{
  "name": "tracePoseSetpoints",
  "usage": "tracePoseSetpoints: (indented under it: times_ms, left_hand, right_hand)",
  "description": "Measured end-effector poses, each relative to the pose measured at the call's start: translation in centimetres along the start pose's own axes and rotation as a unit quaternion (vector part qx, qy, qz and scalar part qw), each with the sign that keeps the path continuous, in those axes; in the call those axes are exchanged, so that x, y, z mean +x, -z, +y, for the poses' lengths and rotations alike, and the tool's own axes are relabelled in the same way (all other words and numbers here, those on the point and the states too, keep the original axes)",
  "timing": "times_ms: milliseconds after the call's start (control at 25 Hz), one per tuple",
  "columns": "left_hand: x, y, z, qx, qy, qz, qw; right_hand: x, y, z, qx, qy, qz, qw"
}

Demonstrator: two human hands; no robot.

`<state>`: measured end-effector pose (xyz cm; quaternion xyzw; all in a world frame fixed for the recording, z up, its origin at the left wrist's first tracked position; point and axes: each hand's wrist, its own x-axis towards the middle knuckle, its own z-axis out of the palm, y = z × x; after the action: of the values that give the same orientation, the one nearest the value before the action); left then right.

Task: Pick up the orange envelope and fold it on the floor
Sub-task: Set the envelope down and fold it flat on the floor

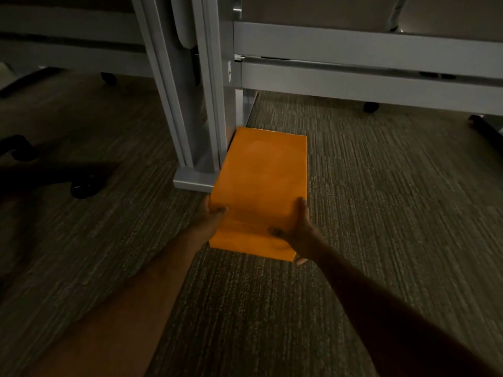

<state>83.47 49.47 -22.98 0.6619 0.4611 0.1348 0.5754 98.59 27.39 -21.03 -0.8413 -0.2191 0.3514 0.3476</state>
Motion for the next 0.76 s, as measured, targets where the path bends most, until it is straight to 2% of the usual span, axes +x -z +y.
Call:
tracePoseSetpoints:
  times_ms: [80,160,240,280,360,480,560,600,680,720,760]
  left_hand:
    - [-0.3,0.0,0.2,0.040,-0.011,0.004,0.999]
    - [-1.0,0.0,0.1,0.181,-0.052,0.021,0.982]
    - [-2.0,-0.1,-1.0,0.379,-0.147,0.031,0.913]
    - [-2.5,0.0,-1.7,0.442,-0.199,0.032,0.874]
    - [-3.2,0.4,-2.4,0.495,-0.245,0.023,0.833]
    - [-3.1,0.4,-2.4,0.516,-0.229,0.032,0.825]
    - [-3.2,0.1,-2.1,0.530,-0.215,0.043,0.819]
    - [-3.3,-0.1,-1.9,0.530,-0.211,0.043,0.820]
    - [-3.5,-0.2,-1.7,0.532,-0.208,0.043,0.820]
    - [-3.5,-0.2,-1.4,0.541,-0.211,0.043,0.813]
    - [-3.5,-0.1,-1.3,0.553,-0.217,0.047,0.803]
  right_hand:
    - [0.0,0.2,0.1,0.004,0.008,-0.008,1.000]
    - [-0.2,0.3,0.0,0.005,0.008,-0.007,1.000]
    - [-0.1,0.2,-0.1,-0.013,0.035,0.007,0.999]
    - [0.1,0.0,0.1,-0.021,0.062,0.010,0.998]
    - [0.4,-0.2,0.3,-0.024,0.093,0.000,0.995]
    - [0.6,-0.2,0.4,-0.015,0.076,-0.014,0.997]
    - [0.2,-0.1,0.3,-0.116,0.067,0.027,0.991]
    - [0.0,0.0,0.5,-0.211,0.090,0.062,0.971]
    - [-0.4,-0.7,1.0,-0.380,0.184,0.123,0.898]
    - [-0.7,-1.4,1.2,-0.410,0.217,0.128,0.877]
    - [-0.9,-2.1,1.3,-0.417,0.227,0.128,0.871]
